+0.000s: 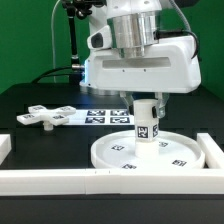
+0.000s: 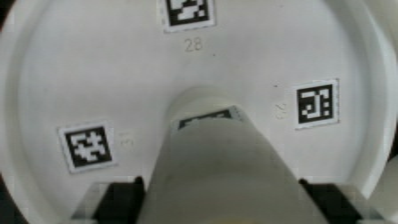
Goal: Assemble round table
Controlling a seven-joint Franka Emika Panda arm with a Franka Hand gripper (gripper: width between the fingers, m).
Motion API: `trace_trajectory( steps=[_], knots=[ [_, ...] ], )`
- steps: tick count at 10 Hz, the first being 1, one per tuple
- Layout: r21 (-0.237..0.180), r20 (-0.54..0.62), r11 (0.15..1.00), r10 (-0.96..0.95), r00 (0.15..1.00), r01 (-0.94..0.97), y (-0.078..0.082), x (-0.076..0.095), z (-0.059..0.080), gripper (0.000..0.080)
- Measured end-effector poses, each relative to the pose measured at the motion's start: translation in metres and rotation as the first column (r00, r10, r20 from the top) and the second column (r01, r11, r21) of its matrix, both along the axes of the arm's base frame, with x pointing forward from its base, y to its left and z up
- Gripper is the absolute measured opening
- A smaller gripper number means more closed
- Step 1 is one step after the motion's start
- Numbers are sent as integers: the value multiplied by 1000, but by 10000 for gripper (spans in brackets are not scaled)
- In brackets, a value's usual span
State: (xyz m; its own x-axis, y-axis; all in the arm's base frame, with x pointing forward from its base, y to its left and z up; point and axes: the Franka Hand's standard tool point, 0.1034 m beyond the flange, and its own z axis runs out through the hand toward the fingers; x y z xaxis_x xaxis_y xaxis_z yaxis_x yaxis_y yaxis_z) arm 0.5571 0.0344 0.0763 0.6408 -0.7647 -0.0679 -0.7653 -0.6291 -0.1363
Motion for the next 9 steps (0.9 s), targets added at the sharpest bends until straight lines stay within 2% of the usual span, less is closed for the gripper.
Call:
trace_trajectory(
  steps=[2, 4, 7, 9],
  knots=[
    [29, -47, 963, -265, 963, 266, 2, -2, -2, 409],
    [57, -81, 889, -449, 890, 454, 4, -1, -2, 409],
    [62, -146, 776, -615, 775, 627, 5, -2, -2, 409],
    [61, -152, 756, -638, 755, 651, 5, -2, -2, 409]
  ],
)
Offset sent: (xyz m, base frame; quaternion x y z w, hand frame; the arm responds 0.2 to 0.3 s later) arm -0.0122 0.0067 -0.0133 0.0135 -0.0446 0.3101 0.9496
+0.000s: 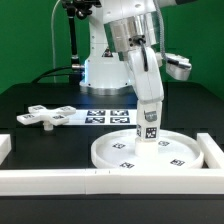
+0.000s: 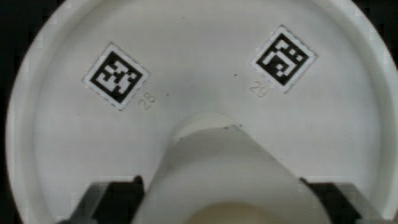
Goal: Assemble round table
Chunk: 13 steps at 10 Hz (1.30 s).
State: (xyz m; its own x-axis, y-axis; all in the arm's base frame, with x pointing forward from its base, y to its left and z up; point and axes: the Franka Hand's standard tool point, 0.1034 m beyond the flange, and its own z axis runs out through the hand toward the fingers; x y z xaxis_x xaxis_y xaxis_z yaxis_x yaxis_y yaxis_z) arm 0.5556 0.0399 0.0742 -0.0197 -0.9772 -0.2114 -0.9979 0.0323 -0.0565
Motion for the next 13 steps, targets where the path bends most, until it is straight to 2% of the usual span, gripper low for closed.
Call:
trace_trajectory(
  steps=[2, 3, 4, 6, 10, 12, 13],
  knots=[
    [-5, 14, 998, 69, 998, -69, 1, 0, 0, 409],
    [-18, 25, 989, 147, 989, -147, 2, 1, 1, 576],
    [-35, 30, 966, 257, 966, -256, 4, 2, 2, 626],
    [-75, 78, 868, 497, 864, -492, 1, 6, 3, 646],
    [-117, 108, 700, 714, 691, -705, 1, 5, 2, 648],
    [-146, 121, 575, 818, 562, -805, 1, 5, 2, 648],
    [-177, 104, 459, 888, 447, -871, 4, 5, 2, 648]
  ],
)
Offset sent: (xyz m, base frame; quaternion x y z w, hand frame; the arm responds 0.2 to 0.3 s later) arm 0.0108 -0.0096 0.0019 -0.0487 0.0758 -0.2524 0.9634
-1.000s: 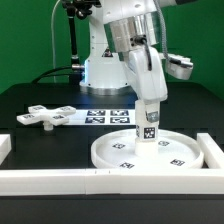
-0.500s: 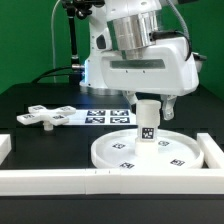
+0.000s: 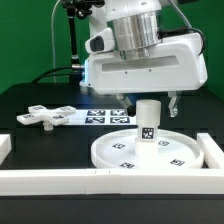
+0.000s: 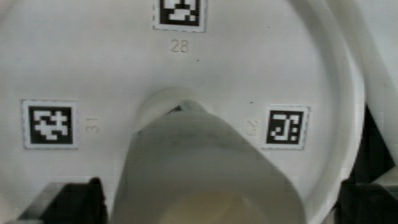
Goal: Assemble round table
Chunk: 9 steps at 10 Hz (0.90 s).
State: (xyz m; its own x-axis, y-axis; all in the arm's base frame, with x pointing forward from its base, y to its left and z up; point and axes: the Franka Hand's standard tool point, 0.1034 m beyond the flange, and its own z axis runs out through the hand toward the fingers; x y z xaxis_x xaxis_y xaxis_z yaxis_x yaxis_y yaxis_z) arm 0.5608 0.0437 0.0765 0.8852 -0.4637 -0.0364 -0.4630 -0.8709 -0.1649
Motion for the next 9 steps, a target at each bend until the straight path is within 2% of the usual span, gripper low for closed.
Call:
trace_trajectory(
  steps=[2, 3, 7, 8, 9],
  knots=[
    [-60, 52, 948, 317, 947, -314, 1, 3, 3, 648],
    [-75, 62, 900, 433, 899, -429, 0, 5, 6, 648],
    [-106, 82, 766, 642, 762, -634, -1, 5, 5, 648],
    [-117, 83, 712, 702, 708, -692, -2, 5, 5, 648],
    [-138, 79, 622, 783, 617, -771, -3, 4, 4, 648]
  ],
)
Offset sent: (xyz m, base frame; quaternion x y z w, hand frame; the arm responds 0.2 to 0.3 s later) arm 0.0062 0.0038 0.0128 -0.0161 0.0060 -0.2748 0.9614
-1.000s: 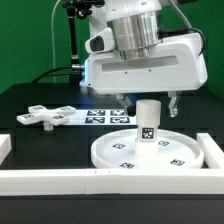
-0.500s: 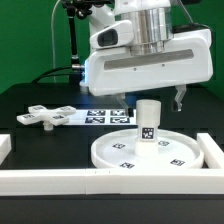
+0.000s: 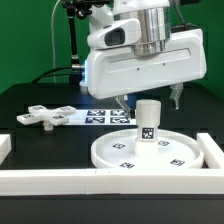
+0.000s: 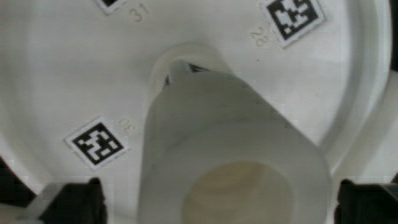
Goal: Assemble round table
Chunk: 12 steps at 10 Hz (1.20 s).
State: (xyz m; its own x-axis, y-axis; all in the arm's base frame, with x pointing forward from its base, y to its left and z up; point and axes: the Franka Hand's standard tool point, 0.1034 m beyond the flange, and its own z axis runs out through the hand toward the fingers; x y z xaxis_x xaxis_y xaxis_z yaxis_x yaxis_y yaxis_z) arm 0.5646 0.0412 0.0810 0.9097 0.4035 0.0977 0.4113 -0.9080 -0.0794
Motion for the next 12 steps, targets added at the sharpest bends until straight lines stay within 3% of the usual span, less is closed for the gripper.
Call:
trace_trajectory(
  steps=[3, 7, 9, 12],
  knots=[
    [-64, 19, 931, 361, 932, -359, 4, -1, 0, 648],
    [-95, 29, 829, 556, 830, -552, 0, 0, 0, 648],
    [-130, 17, 712, 698, 716, -690, 1, -4, -3, 648],
    [-179, -22, 470, 876, 481, -864, 1, -2, -3, 648]
  ],
)
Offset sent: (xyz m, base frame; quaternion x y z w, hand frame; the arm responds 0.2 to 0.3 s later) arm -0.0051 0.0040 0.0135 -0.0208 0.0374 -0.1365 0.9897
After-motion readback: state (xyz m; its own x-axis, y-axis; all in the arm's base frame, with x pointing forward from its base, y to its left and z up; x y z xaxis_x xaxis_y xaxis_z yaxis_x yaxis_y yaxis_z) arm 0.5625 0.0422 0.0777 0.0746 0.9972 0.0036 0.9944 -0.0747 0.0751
